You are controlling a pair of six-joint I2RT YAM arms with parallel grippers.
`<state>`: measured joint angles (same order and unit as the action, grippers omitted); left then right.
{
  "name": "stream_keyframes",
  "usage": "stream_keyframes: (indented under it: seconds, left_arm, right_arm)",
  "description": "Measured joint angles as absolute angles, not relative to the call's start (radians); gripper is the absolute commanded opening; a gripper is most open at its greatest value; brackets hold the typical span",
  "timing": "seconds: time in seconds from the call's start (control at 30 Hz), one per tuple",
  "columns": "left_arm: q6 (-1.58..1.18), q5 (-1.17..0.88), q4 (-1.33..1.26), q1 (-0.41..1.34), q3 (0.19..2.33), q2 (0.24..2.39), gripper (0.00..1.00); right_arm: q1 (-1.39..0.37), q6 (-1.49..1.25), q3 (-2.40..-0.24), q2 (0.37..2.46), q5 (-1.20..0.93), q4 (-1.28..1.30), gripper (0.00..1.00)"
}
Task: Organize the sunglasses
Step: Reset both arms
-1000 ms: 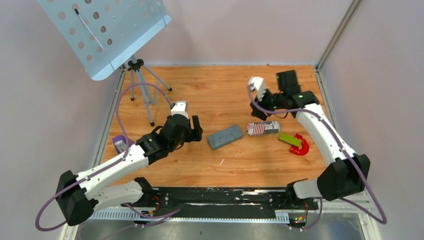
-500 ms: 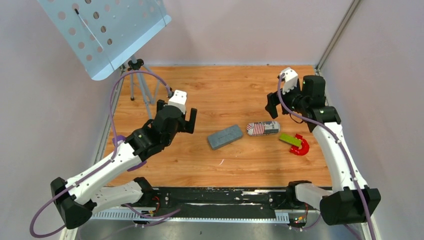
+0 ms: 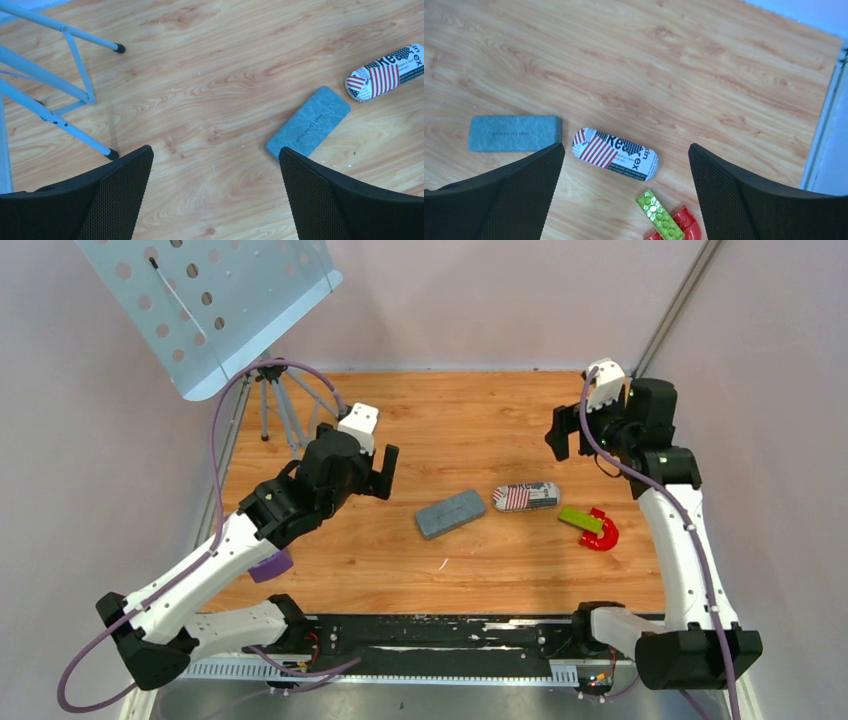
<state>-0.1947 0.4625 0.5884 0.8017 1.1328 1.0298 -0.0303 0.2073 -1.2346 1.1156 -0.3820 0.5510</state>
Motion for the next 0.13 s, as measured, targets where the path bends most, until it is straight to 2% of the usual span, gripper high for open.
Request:
stream_keyframes:
  seconds: [0.13]
  left_arm:
    - [-0.210, 0.450, 0.602, 0.802, 1.131, 1.024, 1.00]
  right_arm:
    - [0.003, 0.199, -1.282, 1.110, -0.421, 0.543, 0.99]
